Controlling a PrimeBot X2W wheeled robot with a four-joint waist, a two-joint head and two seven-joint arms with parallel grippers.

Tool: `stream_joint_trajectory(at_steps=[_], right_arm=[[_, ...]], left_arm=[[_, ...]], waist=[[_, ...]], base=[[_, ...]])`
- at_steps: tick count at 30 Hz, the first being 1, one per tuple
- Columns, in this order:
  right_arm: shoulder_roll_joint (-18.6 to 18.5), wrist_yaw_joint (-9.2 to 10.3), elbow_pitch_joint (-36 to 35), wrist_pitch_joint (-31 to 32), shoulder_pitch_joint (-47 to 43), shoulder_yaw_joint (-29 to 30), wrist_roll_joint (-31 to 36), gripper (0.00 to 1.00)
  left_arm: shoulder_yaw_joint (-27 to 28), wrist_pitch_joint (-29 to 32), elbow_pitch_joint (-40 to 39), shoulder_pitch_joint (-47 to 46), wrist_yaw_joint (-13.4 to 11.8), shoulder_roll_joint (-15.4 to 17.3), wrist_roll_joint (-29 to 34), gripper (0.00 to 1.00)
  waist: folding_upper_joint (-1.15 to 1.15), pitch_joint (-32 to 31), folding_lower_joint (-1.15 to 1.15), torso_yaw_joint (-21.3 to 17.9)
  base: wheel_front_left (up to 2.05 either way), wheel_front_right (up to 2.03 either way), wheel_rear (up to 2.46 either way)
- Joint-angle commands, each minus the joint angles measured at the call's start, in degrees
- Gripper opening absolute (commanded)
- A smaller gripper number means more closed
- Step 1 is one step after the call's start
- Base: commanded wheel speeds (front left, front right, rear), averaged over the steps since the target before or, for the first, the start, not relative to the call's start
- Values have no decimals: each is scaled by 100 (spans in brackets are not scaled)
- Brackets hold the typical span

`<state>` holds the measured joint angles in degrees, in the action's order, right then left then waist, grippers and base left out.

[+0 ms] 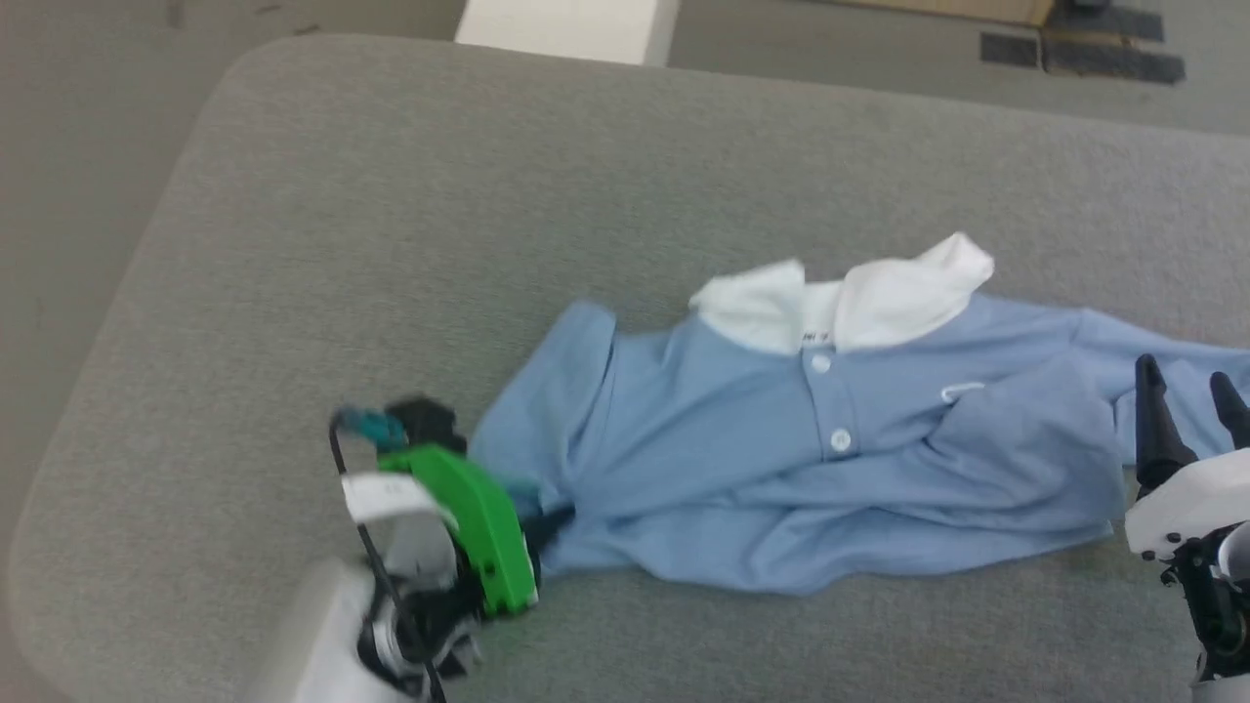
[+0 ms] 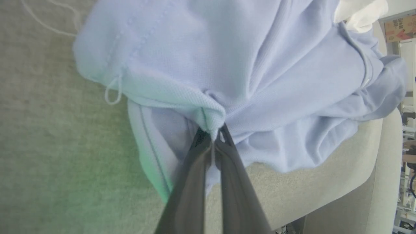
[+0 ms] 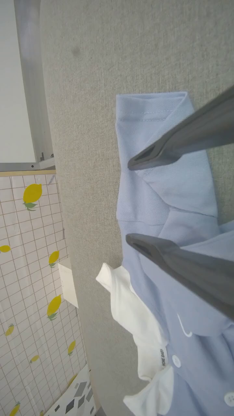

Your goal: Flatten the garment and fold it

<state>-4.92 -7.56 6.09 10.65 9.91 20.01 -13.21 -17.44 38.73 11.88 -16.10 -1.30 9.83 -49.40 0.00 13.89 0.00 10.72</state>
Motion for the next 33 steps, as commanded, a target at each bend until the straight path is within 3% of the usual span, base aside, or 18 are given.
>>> stream_joint_trajectory(at_steps=[1,6,8,22,27,33], right_arm=[[4,8,19,16,-50,-26,14,100],[19,8,62,8,-75,-99,4,100],[25,8,88,0,-103,-118,-9,100],[86,8,253,-99,-146,-81,-68,100],[102,8,271,-115,-70,-107,-80,100],[98,8,215,-92,46,-112,-67,100]], left_arm=[[-14,39,79,176,-46,-40,-74,0],[48,-53,210,525,-78,-149,-248,0],[145,-173,148,595,-86,-129,-278,100],[866,-495,-1852,795,-417,639,-18,100],[530,-57,-1852,165,-449,1040,507,100],[-230,578,-1232,-1070,-158,1237,1157,100]], waist=[[0,-189,0,179],[0,-250,0,136],[0,-279,0,86],[0,-334,0,-214],[0,-216,0,-309],[0,33,0,-421]], base=[[0,0,0],[0,0,0],[0,0,0],[0,0,0],[0,0,0],[0,0,0]])
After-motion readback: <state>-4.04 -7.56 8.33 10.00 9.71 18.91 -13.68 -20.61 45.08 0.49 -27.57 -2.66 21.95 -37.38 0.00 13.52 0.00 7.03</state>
